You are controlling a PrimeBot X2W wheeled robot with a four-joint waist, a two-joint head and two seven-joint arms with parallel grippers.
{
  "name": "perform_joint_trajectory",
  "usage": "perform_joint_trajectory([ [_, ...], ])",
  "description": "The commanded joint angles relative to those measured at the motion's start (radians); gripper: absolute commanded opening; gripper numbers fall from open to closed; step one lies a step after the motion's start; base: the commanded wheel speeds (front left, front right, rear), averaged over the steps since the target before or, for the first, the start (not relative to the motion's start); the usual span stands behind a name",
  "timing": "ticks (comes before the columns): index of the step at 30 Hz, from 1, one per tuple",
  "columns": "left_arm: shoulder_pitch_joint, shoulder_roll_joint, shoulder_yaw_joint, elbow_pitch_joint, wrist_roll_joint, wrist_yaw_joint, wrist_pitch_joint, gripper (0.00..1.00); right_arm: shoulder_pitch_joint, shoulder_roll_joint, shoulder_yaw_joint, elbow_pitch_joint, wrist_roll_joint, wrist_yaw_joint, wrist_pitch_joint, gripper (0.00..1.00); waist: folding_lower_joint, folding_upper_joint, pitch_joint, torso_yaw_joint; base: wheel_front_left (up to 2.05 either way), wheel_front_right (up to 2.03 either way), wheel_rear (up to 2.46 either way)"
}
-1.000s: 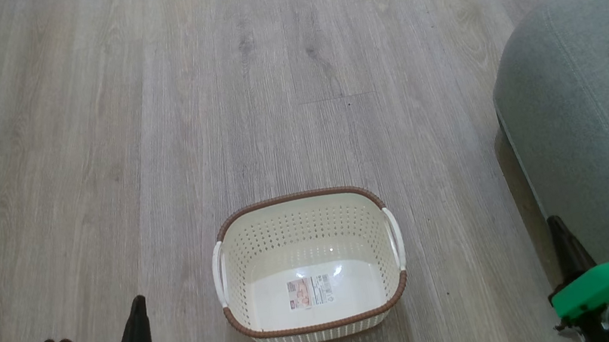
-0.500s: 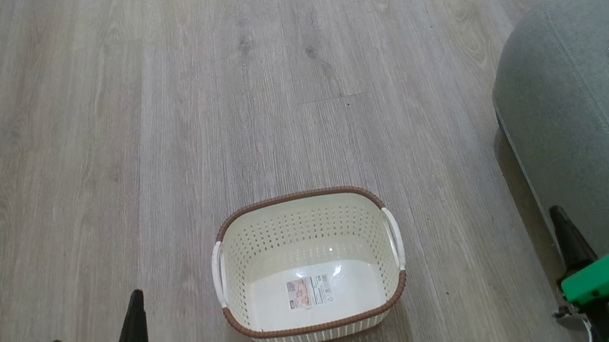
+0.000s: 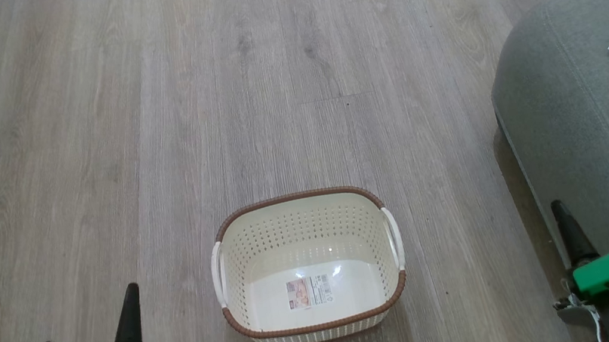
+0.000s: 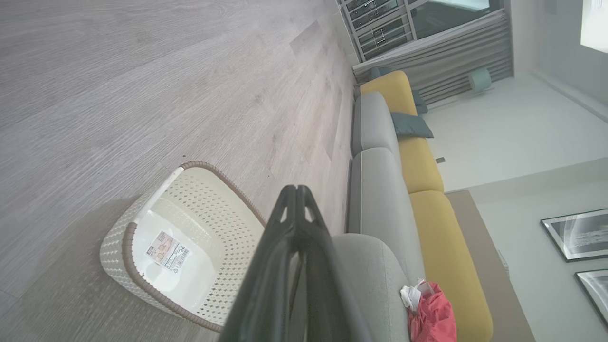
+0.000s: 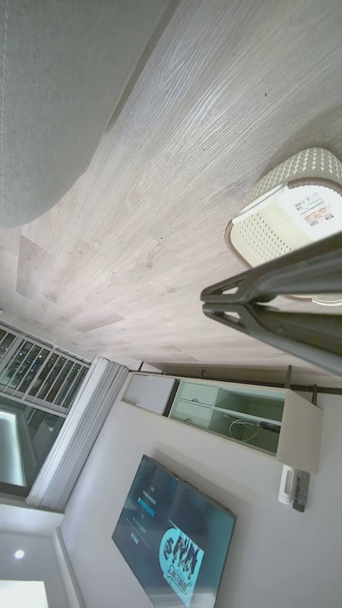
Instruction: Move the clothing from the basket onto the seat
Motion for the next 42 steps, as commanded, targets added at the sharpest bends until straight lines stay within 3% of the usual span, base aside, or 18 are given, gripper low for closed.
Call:
perform_joint_trajectory([
  [1, -0.055, 0.003, 0.03, -0.042, -0.027, -0.009, 0.007, 0.0, -0.054, -0.004, 0.009, -0.041, 0.034, 0.0, 0.007, 0.0, 0.0, -0.0001, 0.0, 0.0, 0.0, 0.0, 0.0],
  [42, -0.061, 0.0, 0.081, -0.12, -0.437, -0.031, 0.118, 0.0, -0.077, -0.004, -0.009, -0.096, 0.516, 0.0, 0.121, 0.0, 0.0, -0.0001, 0.001, -0.005, 0.0, 0.0, 0.0],
])
